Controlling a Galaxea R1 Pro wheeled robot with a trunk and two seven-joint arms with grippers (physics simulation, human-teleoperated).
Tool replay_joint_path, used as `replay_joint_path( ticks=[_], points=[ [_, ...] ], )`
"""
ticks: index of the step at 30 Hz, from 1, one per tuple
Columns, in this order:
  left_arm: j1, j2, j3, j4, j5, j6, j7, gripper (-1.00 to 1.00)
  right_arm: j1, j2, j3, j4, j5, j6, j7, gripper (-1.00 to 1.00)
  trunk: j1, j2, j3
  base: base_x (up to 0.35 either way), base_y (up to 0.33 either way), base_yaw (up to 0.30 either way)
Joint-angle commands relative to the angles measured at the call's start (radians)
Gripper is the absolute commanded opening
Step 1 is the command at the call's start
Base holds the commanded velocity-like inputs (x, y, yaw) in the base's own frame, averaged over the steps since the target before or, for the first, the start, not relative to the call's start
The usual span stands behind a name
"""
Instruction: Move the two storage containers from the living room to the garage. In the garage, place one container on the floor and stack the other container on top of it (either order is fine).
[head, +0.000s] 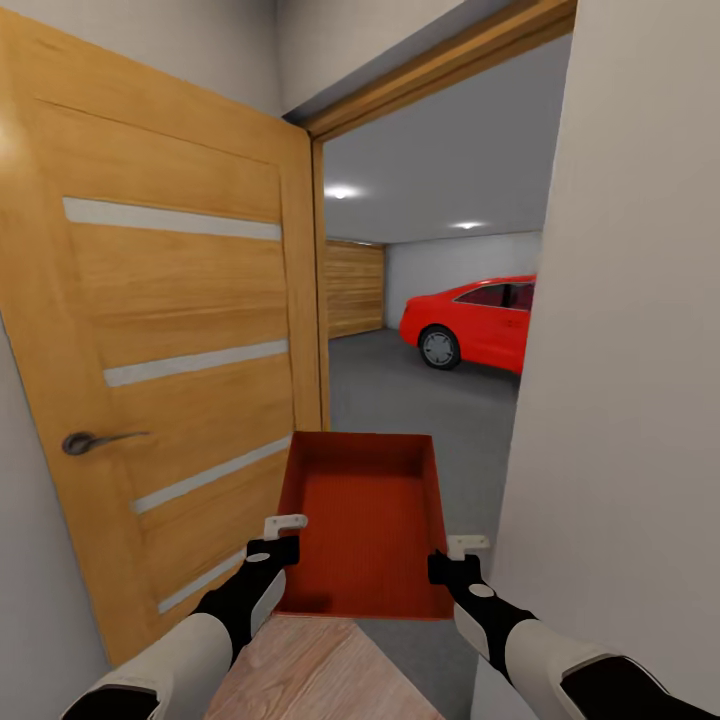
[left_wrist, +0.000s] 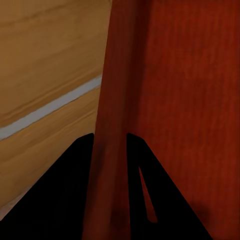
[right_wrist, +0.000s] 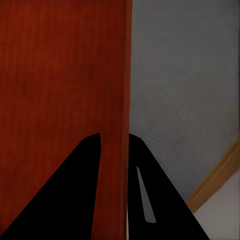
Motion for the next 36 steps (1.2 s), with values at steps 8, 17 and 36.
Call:
replay_joint_path(
  ticks=[8,17,36],
  points=[
    [-0.001,0.076,0.054,-0.006,0.008,0.006,0.007,-1.0,0.0,-0.007,-0.043,0.0,0.003,-0.001,-0.003,-1.0,0.001,-0.001,-0.002,0.311,0.19,-0.273],
    [-0.001,0.076,0.054,-0.006,0.008,0.008,0.006,-1.0,0.0,-0.007,-0.043,0.0,0.003,-0.001,-0.003,-1.0,0.001,-0.001,-0.002,0.298,0.221,-0.235],
    [-0.001,0.076,0.054,-0.007,0.008,0.007,0.006,-1.0,0.0,-0.007,-0.043,0.0,0.003,-0.001,-0.003,-1.0,0.001,-0.001,-0.002,0.261,0.264,-0.197]
  ],
)
